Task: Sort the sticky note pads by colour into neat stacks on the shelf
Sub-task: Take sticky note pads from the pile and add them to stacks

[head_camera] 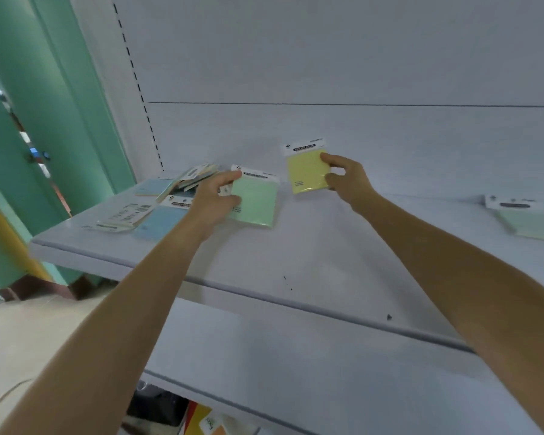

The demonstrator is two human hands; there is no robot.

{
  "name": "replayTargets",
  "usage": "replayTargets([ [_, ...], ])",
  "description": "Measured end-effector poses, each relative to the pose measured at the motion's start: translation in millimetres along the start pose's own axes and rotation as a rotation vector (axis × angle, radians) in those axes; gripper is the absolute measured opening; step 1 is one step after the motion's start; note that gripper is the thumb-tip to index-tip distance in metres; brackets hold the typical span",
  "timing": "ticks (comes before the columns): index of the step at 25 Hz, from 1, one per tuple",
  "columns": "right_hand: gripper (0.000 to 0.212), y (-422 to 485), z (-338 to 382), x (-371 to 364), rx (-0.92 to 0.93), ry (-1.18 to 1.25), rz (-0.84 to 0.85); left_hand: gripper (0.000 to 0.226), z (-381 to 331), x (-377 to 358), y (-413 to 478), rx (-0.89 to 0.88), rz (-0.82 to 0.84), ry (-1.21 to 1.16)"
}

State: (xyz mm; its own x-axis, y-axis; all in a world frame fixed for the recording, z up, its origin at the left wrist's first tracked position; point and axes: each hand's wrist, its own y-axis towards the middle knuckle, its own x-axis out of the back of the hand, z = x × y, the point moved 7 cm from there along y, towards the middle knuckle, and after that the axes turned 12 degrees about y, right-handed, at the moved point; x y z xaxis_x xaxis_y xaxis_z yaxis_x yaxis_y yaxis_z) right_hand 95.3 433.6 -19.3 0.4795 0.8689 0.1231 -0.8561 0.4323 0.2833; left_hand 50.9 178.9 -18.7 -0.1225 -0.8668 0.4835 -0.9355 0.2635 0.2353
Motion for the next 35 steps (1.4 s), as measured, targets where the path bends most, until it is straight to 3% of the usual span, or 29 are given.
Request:
replayTargets([
  [4, 0.05, -46, 2, 79, -0.036, -0.024, -0.146, 0.05, -33, -53, -8, -0.026, -0.004, -0.067],
  [15, 0.052, -142, 2, 298, -0.068, -0.052, -0.484, 0.048, -154, -211, -50, -0.161, 0.196, -0.205],
  [25, 0.049, -158, -8, 484, -0.071, -0.057, -0.487, 0.044, -226, -363, -71, -0.14, 0.175, -0.102],
  [31, 0.049, -147, -19, 509, -0.091, -0.038, -0.434, 0.043, -229, -397, -76, -0.11, 0.224, 0.067],
  [35, 0.049, -147, -28, 513, -0.098, -0.002, -0.443, 0.024, -231, -410, -78, -0.143, 0.275, 0.267],
])
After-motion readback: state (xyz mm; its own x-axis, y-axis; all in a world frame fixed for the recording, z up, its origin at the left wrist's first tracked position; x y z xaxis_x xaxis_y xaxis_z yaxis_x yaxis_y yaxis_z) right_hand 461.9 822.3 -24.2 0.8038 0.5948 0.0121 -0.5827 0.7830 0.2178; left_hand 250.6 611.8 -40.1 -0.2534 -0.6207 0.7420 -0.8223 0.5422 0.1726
